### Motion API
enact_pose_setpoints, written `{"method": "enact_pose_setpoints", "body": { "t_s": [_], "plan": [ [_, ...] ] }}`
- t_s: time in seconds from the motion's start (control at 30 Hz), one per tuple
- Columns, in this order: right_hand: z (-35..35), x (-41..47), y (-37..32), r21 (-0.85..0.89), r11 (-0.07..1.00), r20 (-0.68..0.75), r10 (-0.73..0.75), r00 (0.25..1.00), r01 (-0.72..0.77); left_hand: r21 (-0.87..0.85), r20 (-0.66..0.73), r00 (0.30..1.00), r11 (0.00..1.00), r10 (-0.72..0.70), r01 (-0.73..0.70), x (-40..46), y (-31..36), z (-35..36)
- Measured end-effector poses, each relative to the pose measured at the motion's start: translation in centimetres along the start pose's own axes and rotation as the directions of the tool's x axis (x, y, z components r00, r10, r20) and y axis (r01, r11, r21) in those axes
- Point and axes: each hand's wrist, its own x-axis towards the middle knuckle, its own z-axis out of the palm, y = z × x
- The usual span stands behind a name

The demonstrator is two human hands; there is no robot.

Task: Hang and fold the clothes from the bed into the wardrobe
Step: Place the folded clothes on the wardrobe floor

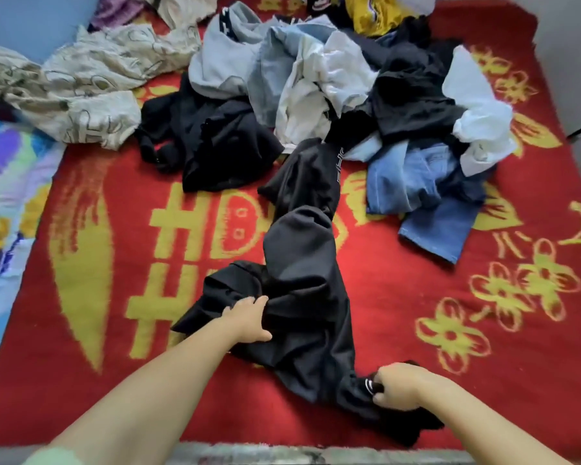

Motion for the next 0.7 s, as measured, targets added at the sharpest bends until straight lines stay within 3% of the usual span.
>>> {"method": "enact_pose_setpoints", "body": {
  "t_s": [0.07,0.13,0.23,0.33,0.43,0.5,0.53,0.6,0.7],
  "plan": [
    [0.9,1.3,2.1,0.200,0.976,-0.179,0.126,0.976,-0.090,0.093,-0.059,0.998,0.995,-0.020,0.026,-0.4,0.0,1.2],
    [1.6,2.6,3.0,0.442,0.891,-0.237,0.231,0.944,-0.107,0.209,-0.141,0.990,0.977,-0.004,0.034,-0.4,-0.3,1.4],
    [2.1,4.5,2.0,0.618,0.780,-0.193,0.275,0.942,-0.102,0.382,-0.284,0.954,0.924,0.100,0.017,0.3,-0.2,1.0],
    [2.7,5.9,-0.2,0.569,0.805,-0.042,0.233,0.972,-0.168,0.455,-0.264,0.946,0.889,0.190,-0.051,1.9,1.3,0.5],
    [2.3,6.0,-0.9,0.466,0.867,0.074,0.162,0.984,-0.178,0.353,-0.251,0.949,0.931,0.192,-0.095,3.0,3.8,-0.4],
    [1.2,5.3,0.3,0.514,0.843,-0.014,0.195,0.981,-0.160,-0.080,-0.393,0.911,0.982,0.127,-0.171,2.5,5.1,-1.6],
    [0.3,4.9,1.3,0.568,0.808,-0.099,0.257,0.961,-0.157,-0.368,-0.454,0.891,0.907,0.014,-0.202,1.7,5.4,-2.7],
    [-1.7,3.6,4.0,0.694,0.708,-0.293,0.444,0.846,-0.131,-0.760,-0.522,0.799,0.589,-0.298,-0.277,0.0,4.0,-5.8],
    [-3.6,1.0,8.0,0.787,0.617,-0.465,0.626,0.626,-0.032,-0.885,-0.392,0.596,0.112,-0.701,-0.451,-4.6,-2.9,-10.0]
  ]
}}
